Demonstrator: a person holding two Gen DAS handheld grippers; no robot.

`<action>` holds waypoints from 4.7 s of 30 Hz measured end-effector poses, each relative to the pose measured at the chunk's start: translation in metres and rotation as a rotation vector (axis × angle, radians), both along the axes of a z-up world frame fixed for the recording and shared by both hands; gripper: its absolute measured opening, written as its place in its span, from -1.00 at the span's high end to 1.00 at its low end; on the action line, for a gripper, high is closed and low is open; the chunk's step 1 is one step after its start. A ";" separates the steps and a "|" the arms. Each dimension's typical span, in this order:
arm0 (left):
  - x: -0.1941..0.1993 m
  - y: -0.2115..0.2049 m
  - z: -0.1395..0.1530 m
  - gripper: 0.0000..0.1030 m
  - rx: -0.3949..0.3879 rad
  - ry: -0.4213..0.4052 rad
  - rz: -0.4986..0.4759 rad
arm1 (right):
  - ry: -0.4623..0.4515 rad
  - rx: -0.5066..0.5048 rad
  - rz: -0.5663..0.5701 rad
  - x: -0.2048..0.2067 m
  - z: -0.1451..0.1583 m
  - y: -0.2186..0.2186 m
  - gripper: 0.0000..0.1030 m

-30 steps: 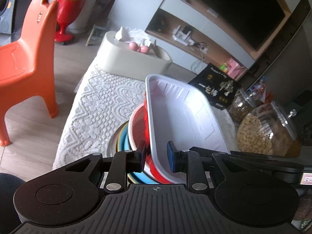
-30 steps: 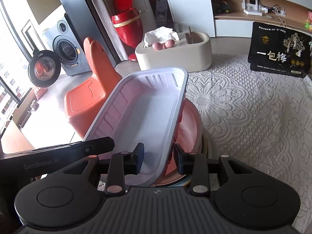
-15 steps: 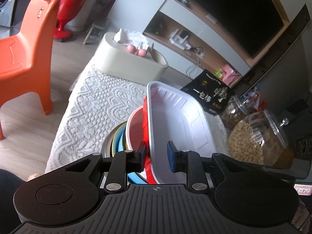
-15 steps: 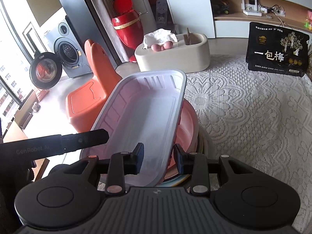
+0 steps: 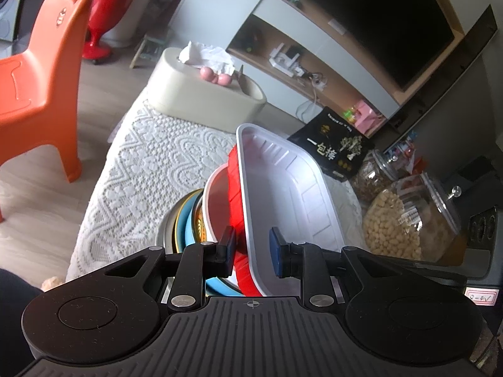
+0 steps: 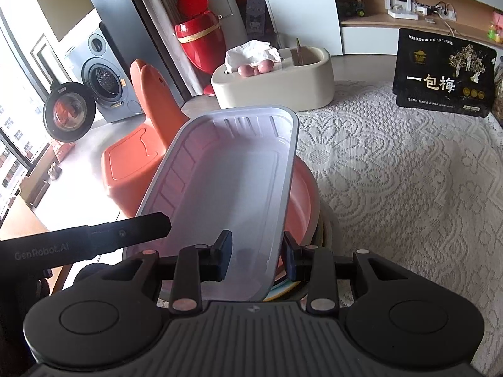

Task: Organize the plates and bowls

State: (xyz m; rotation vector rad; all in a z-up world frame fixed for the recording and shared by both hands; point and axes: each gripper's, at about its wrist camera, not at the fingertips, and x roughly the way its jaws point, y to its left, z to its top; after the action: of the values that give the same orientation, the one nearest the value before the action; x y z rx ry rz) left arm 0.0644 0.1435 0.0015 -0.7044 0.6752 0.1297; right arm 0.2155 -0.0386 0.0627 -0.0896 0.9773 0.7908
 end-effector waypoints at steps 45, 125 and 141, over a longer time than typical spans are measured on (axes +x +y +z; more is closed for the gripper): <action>-0.066 -0.028 0.037 0.51 0.212 -0.102 0.153 | -0.115 0.149 -0.096 -0.030 0.029 -0.047 0.27; -0.120 -0.167 -0.002 0.69 0.454 0.052 -0.042 | -0.160 0.010 -0.135 -0.155 -0.029 -0.110 -0.29; -0.119 -0.166 0.000 0.69 0.437 0.057 -0.023 | -0.157 0.013 -0.126 -0.157 -0.030 -0.110 -0.29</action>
State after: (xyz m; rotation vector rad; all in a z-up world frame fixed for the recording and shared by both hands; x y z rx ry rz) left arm -0.0545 -0.0223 0.0010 -0.2740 0.6799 0.2679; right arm 0.0588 -0.1484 0.0329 -0.0772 0.8210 0.6638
